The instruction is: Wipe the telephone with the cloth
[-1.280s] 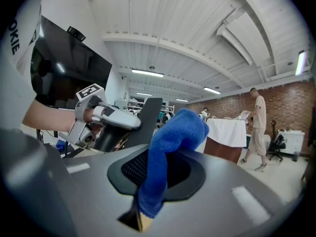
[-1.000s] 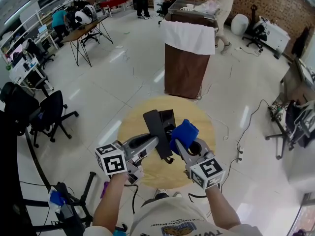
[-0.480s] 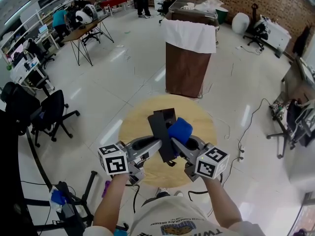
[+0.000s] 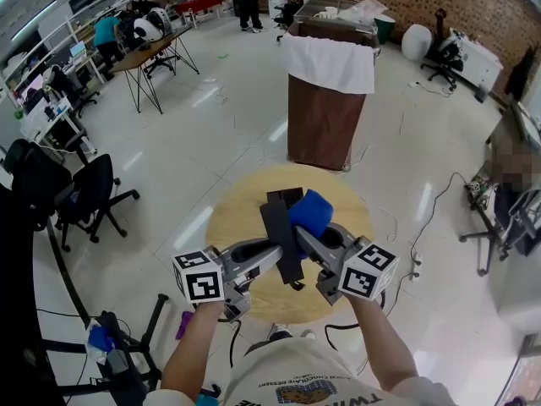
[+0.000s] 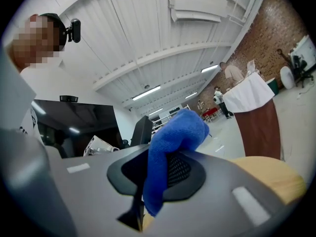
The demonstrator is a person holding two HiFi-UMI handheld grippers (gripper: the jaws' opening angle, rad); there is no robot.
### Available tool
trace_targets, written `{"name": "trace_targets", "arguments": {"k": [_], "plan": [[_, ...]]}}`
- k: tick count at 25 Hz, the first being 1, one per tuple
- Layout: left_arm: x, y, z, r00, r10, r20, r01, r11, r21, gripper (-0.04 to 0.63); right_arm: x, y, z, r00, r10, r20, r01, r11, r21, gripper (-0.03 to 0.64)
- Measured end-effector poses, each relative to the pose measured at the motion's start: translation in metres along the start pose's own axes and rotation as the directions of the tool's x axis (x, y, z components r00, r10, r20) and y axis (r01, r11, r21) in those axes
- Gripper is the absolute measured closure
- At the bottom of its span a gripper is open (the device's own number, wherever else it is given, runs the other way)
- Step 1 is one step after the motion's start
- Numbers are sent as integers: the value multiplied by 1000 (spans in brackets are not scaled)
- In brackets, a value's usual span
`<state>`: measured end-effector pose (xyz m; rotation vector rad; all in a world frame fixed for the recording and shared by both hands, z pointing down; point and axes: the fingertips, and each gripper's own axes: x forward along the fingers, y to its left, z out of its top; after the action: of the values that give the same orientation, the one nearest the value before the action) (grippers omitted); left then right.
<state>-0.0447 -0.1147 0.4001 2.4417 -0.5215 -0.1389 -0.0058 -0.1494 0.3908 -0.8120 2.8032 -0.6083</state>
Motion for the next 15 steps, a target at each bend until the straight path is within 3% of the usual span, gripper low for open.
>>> {"name": "trace_targets", "arguments": {"k": [15], "plan": [[12, -3, -22, 999, -17, -42, 17, 1000, -14, 532, 6, -5, 47, 996, -23, 86, 29, 997, -74, 557]]}}
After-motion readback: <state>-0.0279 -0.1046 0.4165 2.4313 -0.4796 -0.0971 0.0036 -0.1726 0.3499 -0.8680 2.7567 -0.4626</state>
